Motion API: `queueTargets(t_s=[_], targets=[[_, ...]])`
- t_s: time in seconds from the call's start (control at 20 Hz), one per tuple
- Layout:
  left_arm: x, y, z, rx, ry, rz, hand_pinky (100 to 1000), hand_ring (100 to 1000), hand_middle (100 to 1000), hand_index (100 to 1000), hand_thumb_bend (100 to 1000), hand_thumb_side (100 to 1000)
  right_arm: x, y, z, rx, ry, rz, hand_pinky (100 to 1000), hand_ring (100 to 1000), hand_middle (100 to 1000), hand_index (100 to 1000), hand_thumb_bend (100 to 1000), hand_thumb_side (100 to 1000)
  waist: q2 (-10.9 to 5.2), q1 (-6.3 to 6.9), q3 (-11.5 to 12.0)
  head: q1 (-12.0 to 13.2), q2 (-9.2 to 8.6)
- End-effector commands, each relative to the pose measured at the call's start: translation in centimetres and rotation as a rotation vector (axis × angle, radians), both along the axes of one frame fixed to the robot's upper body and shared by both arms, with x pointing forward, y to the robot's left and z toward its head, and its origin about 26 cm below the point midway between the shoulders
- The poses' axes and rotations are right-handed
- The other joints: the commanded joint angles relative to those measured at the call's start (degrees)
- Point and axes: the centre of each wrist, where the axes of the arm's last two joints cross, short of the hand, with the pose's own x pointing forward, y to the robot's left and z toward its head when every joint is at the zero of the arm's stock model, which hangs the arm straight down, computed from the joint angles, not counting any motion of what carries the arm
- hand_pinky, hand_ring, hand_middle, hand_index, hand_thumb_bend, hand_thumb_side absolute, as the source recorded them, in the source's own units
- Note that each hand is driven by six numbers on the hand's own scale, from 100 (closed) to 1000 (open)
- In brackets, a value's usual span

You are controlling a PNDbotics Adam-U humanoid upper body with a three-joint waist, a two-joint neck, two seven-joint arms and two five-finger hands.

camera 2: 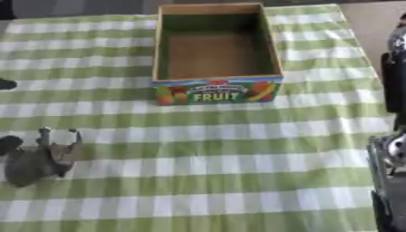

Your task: Pick up objects on the table and place them in the box.

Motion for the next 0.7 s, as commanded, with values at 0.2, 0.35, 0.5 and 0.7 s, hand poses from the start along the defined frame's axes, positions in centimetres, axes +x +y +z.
queueTargets(t_s=[0.2,0.35,0.5,0.7], targets=[[-0.4,0.0,0.5,0.089,0.066,0.022,903,872,819,1000,621,830,-0.3,-0.2,0.7,-0.022,-0.019,0.006,807,652,648,798,100,638,-1.48,-0.07,0.1,0.02,-0.38],[-0.4,-0.1,0.0,0.048,0.12,0.036,921,896,843,1000,543,748,-0.3,-0.1,0.6,-0.022,-0.015,0.008,807,652,647,797,100,637,-1.56,0.0,0.29,0.06,-0.29],[-0.4,-0.4,-0.6,0.016,0.185,0.039,905,891,850,994,515,721,-0.3,-0.1,0.5,-0.021,-0.011,0.011,807,652,647,796,100,637,-1.6,0.11,0.42,0.13,-0.31],[-0.3,-0.9,-0.9,-0.012,0.235,0.052,892,880,840,981,524,732,-0.3,-0.1,0.4,-0.021,-0.006,0.014,808,653,646,795,100,637,-1.65,0.16,0.44,0.23,-0.24]])
